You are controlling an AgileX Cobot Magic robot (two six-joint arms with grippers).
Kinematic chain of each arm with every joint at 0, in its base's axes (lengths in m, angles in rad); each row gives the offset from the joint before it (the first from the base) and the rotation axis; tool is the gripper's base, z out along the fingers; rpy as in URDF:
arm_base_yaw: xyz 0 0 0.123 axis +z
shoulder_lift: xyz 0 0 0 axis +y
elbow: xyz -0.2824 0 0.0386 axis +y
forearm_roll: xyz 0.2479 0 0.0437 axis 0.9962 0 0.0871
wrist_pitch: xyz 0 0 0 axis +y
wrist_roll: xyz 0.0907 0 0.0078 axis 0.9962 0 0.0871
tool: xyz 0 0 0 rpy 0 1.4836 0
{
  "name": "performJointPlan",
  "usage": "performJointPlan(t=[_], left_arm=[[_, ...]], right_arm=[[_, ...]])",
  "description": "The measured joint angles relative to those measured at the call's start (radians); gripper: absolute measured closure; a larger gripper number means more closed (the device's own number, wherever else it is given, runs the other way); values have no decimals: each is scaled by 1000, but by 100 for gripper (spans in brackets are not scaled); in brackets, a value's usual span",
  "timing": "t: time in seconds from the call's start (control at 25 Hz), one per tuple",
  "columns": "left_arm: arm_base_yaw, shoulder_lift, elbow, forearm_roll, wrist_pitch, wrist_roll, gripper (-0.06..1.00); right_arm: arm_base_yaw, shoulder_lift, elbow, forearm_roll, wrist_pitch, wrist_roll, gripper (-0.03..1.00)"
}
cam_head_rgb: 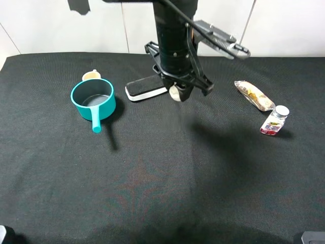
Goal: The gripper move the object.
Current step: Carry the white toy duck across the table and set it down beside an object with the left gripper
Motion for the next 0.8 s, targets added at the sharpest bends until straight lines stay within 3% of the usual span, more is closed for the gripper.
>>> performJointPlan(t=[0.8], left_arm=[[139, 26, -86, 2, 3, 17, 43]], right_arm=[[0, 0, 0, 0, 0, 0, 27]])
